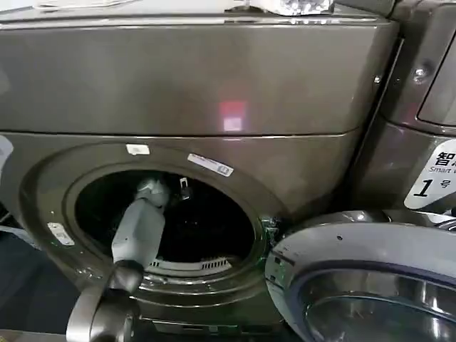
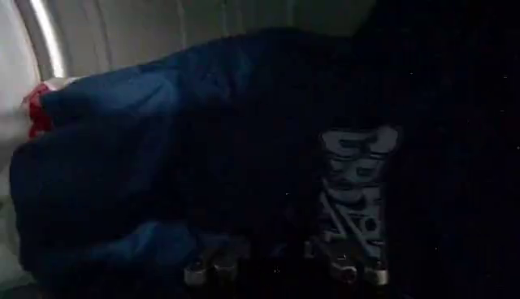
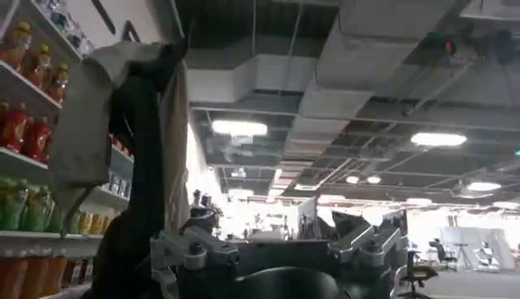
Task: Grasp the clothes from the dryer.
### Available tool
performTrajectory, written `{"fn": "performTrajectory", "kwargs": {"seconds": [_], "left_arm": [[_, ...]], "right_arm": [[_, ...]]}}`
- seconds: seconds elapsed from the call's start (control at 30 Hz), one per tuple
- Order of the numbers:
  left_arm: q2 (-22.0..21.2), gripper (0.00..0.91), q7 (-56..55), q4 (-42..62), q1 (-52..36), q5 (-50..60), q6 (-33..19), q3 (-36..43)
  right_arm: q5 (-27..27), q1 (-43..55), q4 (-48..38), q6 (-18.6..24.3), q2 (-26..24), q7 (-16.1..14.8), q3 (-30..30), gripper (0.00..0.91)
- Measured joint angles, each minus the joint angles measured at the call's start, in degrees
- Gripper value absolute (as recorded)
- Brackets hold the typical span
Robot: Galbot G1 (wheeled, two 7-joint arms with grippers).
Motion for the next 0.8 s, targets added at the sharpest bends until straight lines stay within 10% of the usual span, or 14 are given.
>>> {"fn": "performTrajectory", "kwargs": {"seconds": [0.8], "left_arm": [[0.99,0.000,-14.75,-10.75,5.19,-13.72,8.25,2.30]], "right_arm": [[2.82,-0.13,4.02,-3.23,1.58,-1.51,-0.43,0.907]]}}
